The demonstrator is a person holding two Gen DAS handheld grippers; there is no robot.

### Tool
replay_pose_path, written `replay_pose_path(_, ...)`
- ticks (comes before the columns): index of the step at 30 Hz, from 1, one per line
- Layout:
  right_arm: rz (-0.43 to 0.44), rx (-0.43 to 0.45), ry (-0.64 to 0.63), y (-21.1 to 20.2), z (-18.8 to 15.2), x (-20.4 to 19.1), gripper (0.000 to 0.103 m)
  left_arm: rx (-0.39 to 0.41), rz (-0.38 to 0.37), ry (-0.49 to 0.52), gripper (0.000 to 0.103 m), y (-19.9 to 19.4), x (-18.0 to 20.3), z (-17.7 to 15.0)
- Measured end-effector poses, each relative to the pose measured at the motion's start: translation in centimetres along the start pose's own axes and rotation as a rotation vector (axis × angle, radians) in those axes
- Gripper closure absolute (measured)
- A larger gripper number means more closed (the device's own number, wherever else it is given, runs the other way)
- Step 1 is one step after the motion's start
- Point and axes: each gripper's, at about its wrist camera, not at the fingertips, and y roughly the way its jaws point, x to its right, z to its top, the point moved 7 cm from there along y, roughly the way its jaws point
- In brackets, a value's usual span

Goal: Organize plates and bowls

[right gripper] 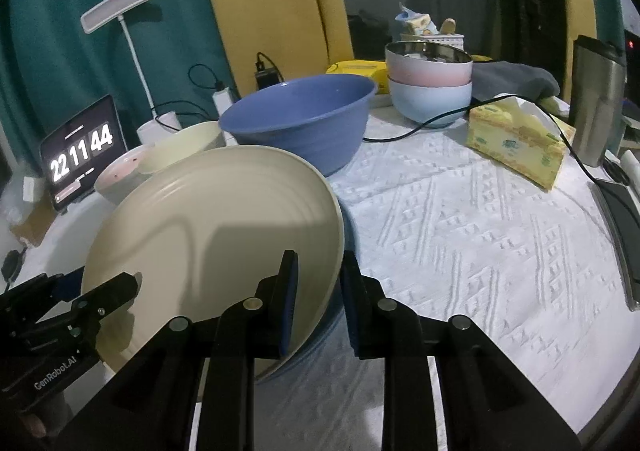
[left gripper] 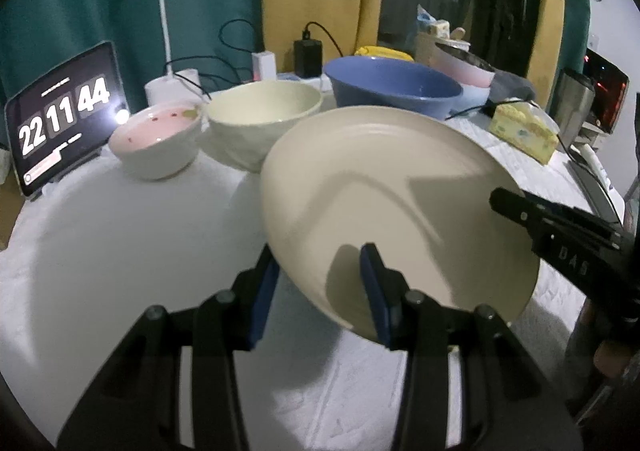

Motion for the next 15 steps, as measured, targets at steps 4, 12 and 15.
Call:
replay_pose_path(4, 0.001, 0.000, 0.006, 0.2, 0.2, 0.5, 0.078, -0.008, 0.010, 0.011, 0.058, 0.6, 0.3, 0.1)
replay_pose_path(12, -0.019, 0.034, 0.007, -0.2, 0.6, 1.4, 0.065, -0.044, 0.005, -0.037, 0.056, 1.4, -0.7, -0.2)
replay_pose_path(15, -0.023, 0.019, 0.022, 0.4, 0.5, 2.0, 0.065, -0.032, -0.006, -0.057, 0.055, 1.0, -1.0, 0.0)
